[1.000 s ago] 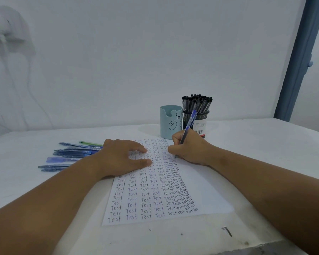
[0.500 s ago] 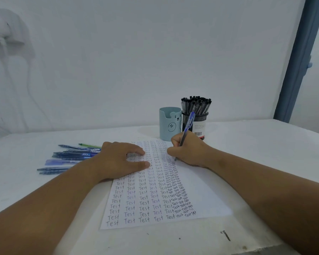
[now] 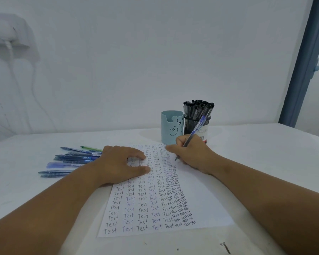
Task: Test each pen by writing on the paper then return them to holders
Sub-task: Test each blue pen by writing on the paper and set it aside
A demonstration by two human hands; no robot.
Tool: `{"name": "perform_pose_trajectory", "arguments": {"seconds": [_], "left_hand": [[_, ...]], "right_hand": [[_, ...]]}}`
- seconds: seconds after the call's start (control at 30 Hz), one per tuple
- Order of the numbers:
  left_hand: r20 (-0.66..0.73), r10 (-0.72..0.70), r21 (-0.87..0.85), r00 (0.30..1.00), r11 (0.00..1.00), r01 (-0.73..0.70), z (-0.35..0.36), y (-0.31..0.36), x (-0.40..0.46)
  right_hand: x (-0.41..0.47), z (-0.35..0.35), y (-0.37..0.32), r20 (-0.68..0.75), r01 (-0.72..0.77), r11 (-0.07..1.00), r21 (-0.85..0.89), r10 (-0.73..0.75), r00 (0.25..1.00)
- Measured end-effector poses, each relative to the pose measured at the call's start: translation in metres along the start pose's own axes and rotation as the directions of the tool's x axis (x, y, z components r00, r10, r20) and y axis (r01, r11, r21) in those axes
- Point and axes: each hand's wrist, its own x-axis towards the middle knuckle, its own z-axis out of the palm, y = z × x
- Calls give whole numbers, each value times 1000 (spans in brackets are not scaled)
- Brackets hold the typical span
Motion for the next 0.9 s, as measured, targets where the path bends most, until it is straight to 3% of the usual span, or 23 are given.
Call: {"name": "perform_pose_trajectory", "arguments": {"seconds": [0.1, 0.2, 0.33, 0.4, 0.57, 0.67, 0.9], "left_hand": [[13, -16, 40, 1000, 999, 16, -5, 5, 3], [127, -44, 153, 991, 988, 25, -17, 17, 11], [229, -80, 225, 970, 974, 27, -30, 28, 26], [210, -57, 235, 976, 972, 6, -26, 25, 28], [71, 0, -37, 998, 999, 2, -10, -13, 19], [54, 26, -80, 998, 997, -22, -5, -21, 16], [49, 41, -119, 998, 992, -35, -5, -26, 17]], "right_hand": [[-1, -1, -5, -6, -80, 974, 213, 83, 996], [-2, -4, -6, -33, -128, 931, 342, 148, 988], [2, -5, -6, -97, -85, 968, 238, 111, 989], [2, -4, -8, -107, -44, 955, 293, 78, 991], [5, -3, -11, -143, 73, 974, 213, -43, 989], [9, -5, -10, -137, 103, 964, 247, -70, 988], [9, -15, -3, -149, 157, 986, 57, -147, 978]]}}
